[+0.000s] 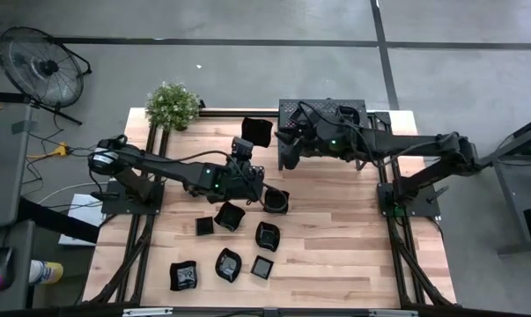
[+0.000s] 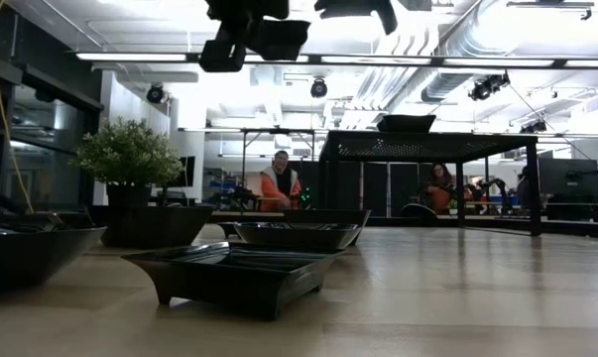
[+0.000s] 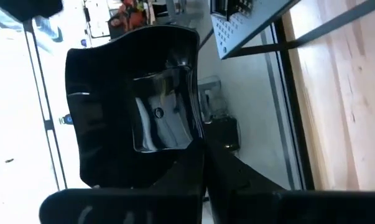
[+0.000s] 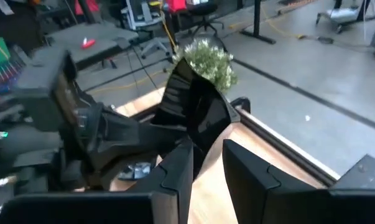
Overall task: Pick & Place Mini shaped plates
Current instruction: Stack the black distorted square plate on top of the black distorted square plate on the shelf
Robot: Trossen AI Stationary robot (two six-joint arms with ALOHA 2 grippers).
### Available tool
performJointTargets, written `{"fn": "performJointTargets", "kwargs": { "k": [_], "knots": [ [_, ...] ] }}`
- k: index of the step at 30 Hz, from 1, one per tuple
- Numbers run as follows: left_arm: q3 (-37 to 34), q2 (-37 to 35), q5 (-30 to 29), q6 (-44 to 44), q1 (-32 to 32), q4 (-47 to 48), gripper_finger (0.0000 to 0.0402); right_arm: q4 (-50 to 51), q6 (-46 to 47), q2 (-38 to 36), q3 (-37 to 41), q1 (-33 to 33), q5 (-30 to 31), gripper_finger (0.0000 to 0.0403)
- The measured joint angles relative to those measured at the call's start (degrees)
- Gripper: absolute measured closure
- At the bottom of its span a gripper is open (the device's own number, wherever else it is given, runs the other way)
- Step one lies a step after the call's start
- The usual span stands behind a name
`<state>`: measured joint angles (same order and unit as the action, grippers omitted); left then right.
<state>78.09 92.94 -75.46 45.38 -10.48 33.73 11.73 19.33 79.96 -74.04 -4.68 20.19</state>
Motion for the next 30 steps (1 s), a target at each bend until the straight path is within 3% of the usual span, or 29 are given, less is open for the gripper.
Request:
{"fn": "performJointTargets", "kwargs": {
  "k": [5,15,30],
  "knots": [
    [0.0,0.0,0.0,0.3,0.0,-1.0,0.0401,-0.4,1.0,1.6,0.0,-1.2,-4.1,0.0305],
    [0.0,0.0,0.3,-0.2,0.0,-1.1,0.0401,-2.4,2.8,1.8,0.0,-3.7,-6.9,0.0216],
    [0.0,0.0,1.1,-0.6,0.0,-1.0,0.0401,-5.3,5.8,5.4,0.1,-6.3,-14.5,0.0236]
  ]
}}
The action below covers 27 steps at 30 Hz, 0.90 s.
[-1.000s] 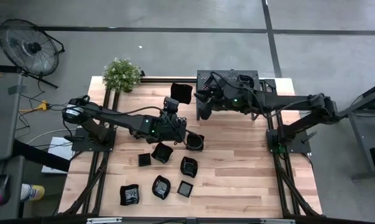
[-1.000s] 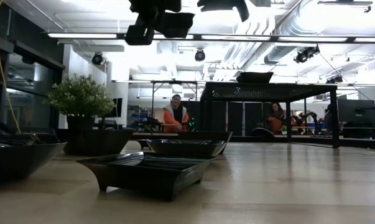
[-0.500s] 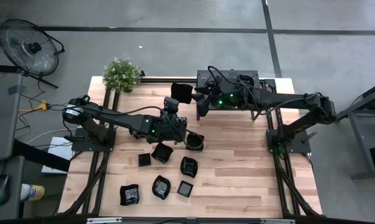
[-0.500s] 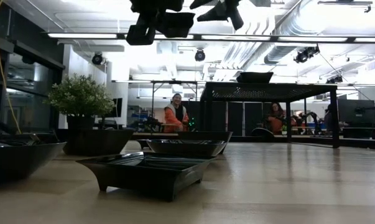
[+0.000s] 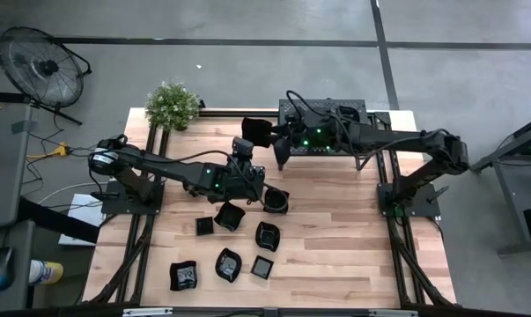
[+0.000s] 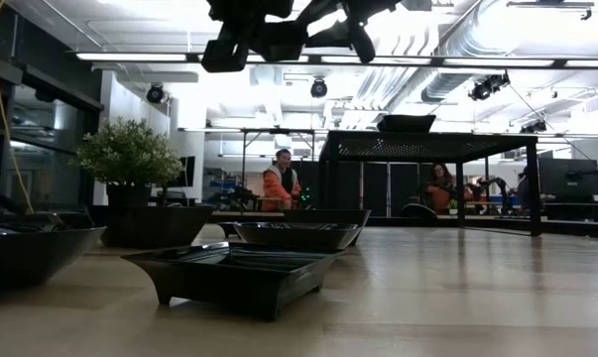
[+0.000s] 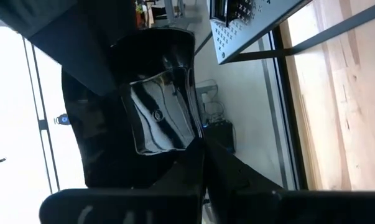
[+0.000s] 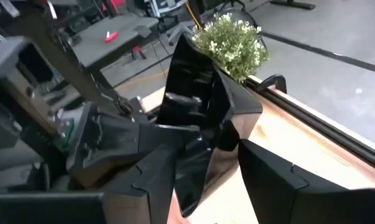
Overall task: Pick & Place Mini shaped plates
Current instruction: Stack the black distorted square plate on top of the black distorted square plate on the shelf
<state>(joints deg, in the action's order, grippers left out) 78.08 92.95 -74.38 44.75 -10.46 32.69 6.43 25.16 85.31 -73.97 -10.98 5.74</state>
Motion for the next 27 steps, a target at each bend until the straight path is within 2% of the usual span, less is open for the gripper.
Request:
{"fn": "performJointTargets", "kwargs": {
  "k": [10,27],
  "knots": [
    [-0.1,0.0,-0.2,-0.2,0.0,0.0,0.0401,-0.7,1.3,0.2,0.0,0.0,2.5,0.0271],
    [-0.2,0.0,0.3,-0.1,0.0,-0.1,0.0401,0.2,1.6,0.2,0.0,-0.1,4.2,0.0396]
  ]
}}
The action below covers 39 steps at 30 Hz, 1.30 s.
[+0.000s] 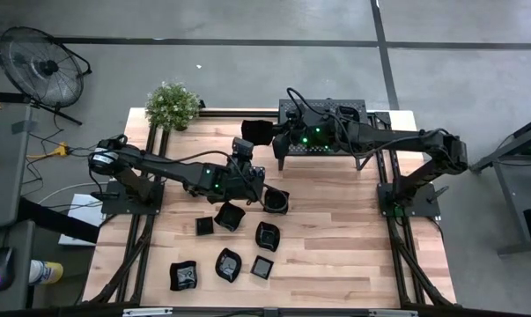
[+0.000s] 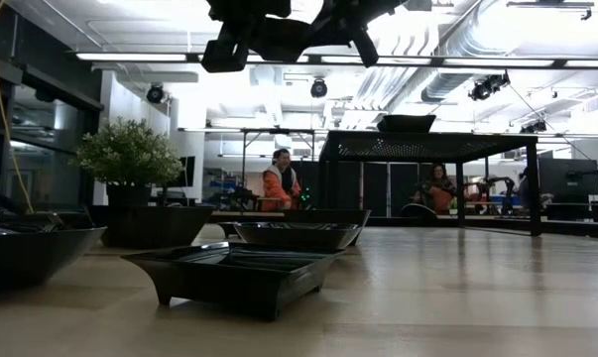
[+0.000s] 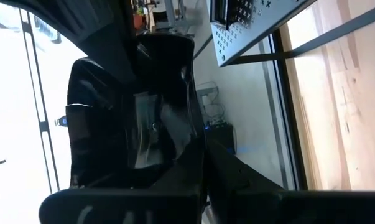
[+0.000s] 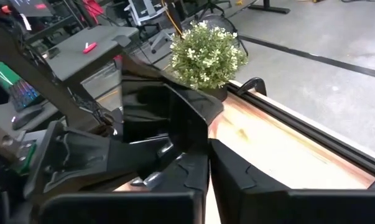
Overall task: Pick & Place Mini shaped plates
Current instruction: Stack the black distorted square plate on top of the black distorted square plate on the shelf
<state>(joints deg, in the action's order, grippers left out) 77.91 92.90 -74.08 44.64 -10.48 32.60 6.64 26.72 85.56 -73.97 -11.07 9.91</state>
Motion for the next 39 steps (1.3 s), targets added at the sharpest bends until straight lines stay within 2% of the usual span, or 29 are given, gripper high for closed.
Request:
{"fn": "performJointTargets", "kwargs": {
  "k": [8,13,19,24,34,39],
  "knots": [
    [0.0,0.0,3.7,2.0,0.0,-1.3,0.0385,0.1,-0.4,0.0,0.0,0.0,-0.7,0.0401],
    [0.0,0.0,7.4,3.8,0.0,-5.0,0.0336,-0.1,-1.2,0.0,0.0,0.0,-1.5,0.0402],
    [0.0,0.0,7.2,8.4,0.0,-10.1,0.0275,-0.1,-1.2,0.0,0.0,-0.1,-1.7,0.0402],
    [0.0,0.0,5.7,13.5,0.0,-13.5,0.0245,0.0,-1.2,0.0,0.0,-0.6,-1.5,0.0402],
    [0.0,-0.6,2.8,17.8,0.0,-14.4,0.0234,2.8,-1.2,0.0,0.0,-4.5,-2.3,0.0403],
    [0.0,-3.2,1.5,17.6,0.0,-16.5,0.0234,6.0,-2.0,-1.8,0.0,-7.4,-3.0,0.0403]
  ]
}}
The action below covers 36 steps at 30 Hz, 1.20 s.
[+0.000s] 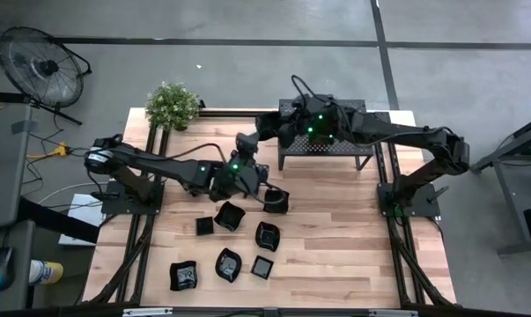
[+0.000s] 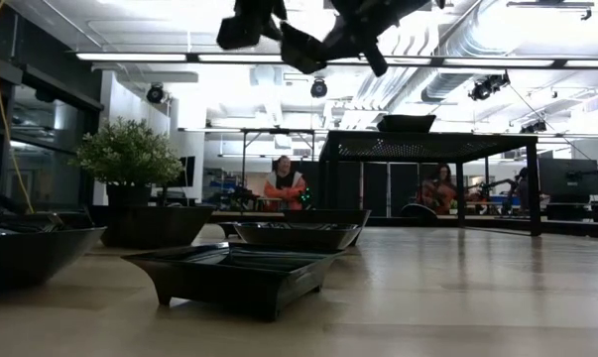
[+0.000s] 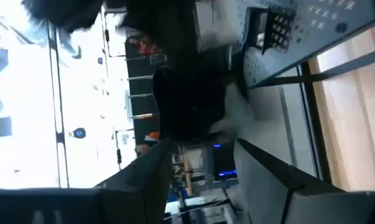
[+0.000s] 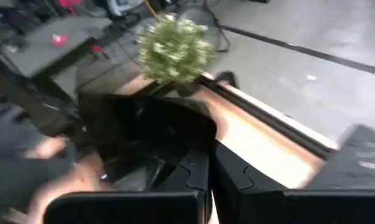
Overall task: Pick & Place Mini shaped plates
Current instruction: Stack the black distorted square plate on top of the black distorted square plate on the shelf
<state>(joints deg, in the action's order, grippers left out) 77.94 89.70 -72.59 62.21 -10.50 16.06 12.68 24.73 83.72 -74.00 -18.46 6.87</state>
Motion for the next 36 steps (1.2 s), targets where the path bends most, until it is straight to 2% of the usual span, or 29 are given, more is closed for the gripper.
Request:
{"fn": "performJointTargets", "kwargs": {
  "k": [5,8,11,15,18,21,24,28,36],
  "knots": [
    [0.0,-5.3,0.5,-8.2,0.8,2.1,0.0234,5.6,-1.6,-4.5,0.0,-4.8,0.2,0.0403],
    [0.1,-8.9,3.4,-18.9,2.4,7.4,0.0234,11.0,-2.4,-8.0,0.0,-8.3,0.1,0.0403],
    [0.0,-12.0,8.4,-31.2,4.6,16.2,0.0234,17.5,-3.1,-11.3,0.0,-11.7,-0.6,0.0403],
    [0.0,-14.4,17.0,-45.6,8.3,26.4,0.0234,26.1,-2.1,-15.2,0.0,-16.8,-6.0,0.0403],
    [0.0,-15.0,24.9,-51.6,11.3,30.7,0.0234,30.7,1.1,-16.7,0.0,-20.6,-11.3,0.0403],
    [-0.2,-14.9,30.5,-53.7,13.9,32.2,0.0234,33.1,3.7,-16.7,0.0,-23.4,-16.7,0.0403],
    [-3.1,-15.7,35.1,-54.0,16.4,27.8,0.0234,35.7,4.7,-15.7,0.0,-24.8,-18.4,0.0403],
    [-10.7,-19.2,41.7,-53.7,18.9,18.0,0.0234,38.0,6.2,-15.3,0.0,-25.9,-19.6,0.0403],
    [-26.0,-29.4,48.8,-59.5,19.1,0.3,0.0234,43.5,10.8,-14.8,0.0,-25.8,-20.3,0.0403]
  ]
}}
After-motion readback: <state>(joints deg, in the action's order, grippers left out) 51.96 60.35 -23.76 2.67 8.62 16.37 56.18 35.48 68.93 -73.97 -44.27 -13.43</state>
